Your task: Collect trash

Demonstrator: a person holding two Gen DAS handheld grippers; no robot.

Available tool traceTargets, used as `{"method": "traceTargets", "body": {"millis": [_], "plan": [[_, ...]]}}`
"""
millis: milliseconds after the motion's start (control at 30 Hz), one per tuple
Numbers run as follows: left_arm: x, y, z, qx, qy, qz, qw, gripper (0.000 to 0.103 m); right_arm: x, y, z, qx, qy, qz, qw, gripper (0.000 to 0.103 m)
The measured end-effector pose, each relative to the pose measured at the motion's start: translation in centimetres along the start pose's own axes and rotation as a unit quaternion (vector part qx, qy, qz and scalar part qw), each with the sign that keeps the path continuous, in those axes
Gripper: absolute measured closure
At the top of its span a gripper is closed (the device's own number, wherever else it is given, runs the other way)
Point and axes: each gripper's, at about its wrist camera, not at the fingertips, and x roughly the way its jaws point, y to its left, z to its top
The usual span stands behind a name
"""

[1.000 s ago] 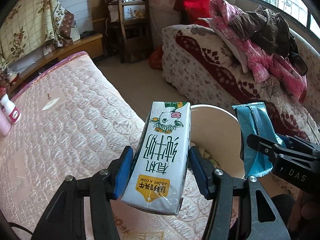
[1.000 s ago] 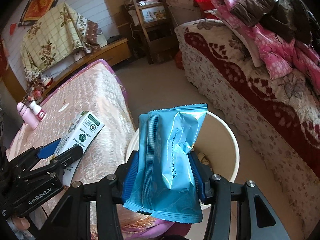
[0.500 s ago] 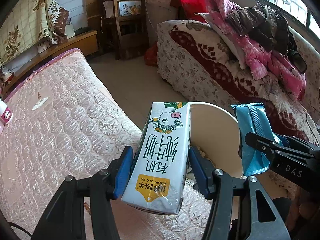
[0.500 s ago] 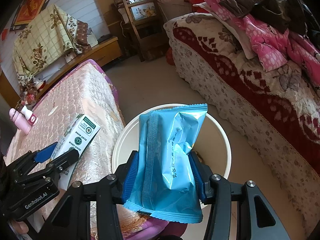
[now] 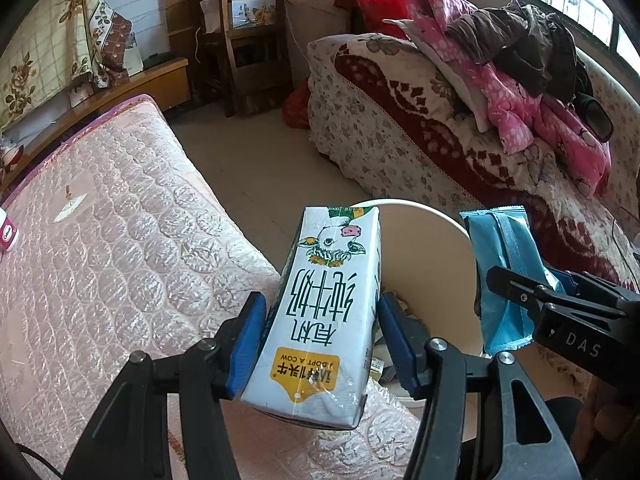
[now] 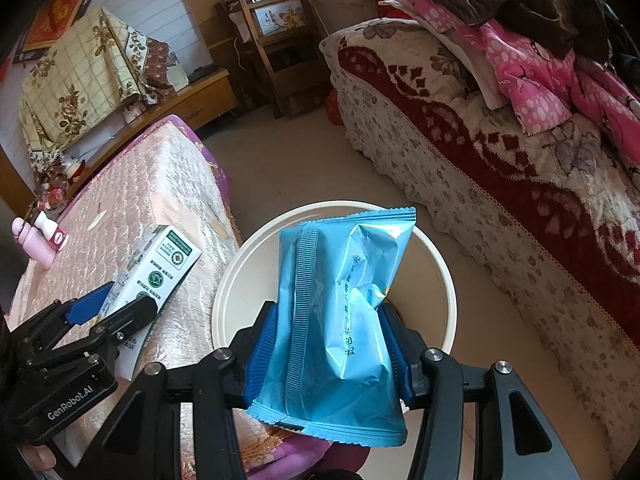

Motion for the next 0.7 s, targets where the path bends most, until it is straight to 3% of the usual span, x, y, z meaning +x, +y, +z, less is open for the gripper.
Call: {"method": "traceTargets", "body": {"millis": [267, 367, 500, 700], "plan": [[-0.1, 0.2, 0.2, -0.012, -0.004, -0.016, 0.9998, 0.042, 0.6, -0.4, 0.1, 0.010, 0.005, -0.005, 1.000, 0.042], [-0.2, 0.4, 0.1, -0.018, -0.003, -0.028, 0.9994, 0.036, 0.8, -0.5, 0.0, 0.017, 0.007, 0.002, 1.000, 0.038], [-0.8, 0.6, -0.1, -0.021, -0.016, -0.041, 0.9988, 0.028, 0.6, -0.5, -0.2, 0.023, 0.007, 0.005, 1.000, 0.033], [-3.0, 1.1, -0.6, -0.026, -0.045, -0.031, 0.9982, 0.028, -0.8, 0.4, -1.0, 0.012, -0.008, 0.015, 1.000, 0.032]]}}
